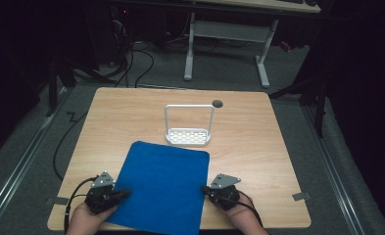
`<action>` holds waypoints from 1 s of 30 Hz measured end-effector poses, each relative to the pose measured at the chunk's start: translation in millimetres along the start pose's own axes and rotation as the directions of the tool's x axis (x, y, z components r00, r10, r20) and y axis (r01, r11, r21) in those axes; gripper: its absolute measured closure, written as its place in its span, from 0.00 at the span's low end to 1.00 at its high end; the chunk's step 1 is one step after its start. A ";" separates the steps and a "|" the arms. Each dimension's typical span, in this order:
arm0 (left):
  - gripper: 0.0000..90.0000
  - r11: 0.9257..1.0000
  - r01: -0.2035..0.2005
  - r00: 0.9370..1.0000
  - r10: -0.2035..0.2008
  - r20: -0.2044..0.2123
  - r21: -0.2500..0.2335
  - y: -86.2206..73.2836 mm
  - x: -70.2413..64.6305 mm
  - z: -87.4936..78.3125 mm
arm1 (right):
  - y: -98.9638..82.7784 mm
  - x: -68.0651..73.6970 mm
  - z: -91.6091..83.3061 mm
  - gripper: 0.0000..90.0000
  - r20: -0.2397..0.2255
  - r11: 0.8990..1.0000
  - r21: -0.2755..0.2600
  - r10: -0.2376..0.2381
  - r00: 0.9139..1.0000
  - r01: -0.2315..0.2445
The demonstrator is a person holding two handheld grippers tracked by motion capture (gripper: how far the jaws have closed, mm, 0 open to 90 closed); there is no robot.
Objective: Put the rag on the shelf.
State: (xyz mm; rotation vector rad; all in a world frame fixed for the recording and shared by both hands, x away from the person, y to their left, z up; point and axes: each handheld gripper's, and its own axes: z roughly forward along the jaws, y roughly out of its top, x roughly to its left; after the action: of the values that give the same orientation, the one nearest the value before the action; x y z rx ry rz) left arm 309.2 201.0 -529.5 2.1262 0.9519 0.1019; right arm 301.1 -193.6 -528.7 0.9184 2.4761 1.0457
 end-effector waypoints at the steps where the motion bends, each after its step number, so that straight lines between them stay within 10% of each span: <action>1: 1.00 1.000 -0.020 0.999 0.019 0.039 0.004 0.9 -8.0 4.5 | -5.2 -4.9 -5.7 1.00 0.013 1.000 0.003 0.017 1.000 -0.017; 10: 0.97 0.996 -0.091 0.991 0.089 0.100 0.010 10.0 -31.2 20.9 | -20.4 -20.1 -21.1 1.00 0.050 0.998 -0.003 0.070 0.996 -0.070; 17: 0.87 0.997 -0.007 0.999 0.004 -0.040 -0.081 13.1 -10.7 14.3 | -14.0 -9.3 -21.8 0.97 0.024 0.999 -0.029 0.043 0.999 -0.042; 30: 0.90 0.998 -0.053 0.998 0.052 -0.017 -0.046 21.8 -24.0 33.4 | -17.8 -13.3 -19.0 0.97 0.063 0.999 0.002 0.036 0.997 -0.036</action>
State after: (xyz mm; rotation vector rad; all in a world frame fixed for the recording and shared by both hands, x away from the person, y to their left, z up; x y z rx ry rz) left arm 317.1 155.2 -531.9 2.1111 0.8947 0.1661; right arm 293.9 -222.0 -528.1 0.9846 2.4189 1.0092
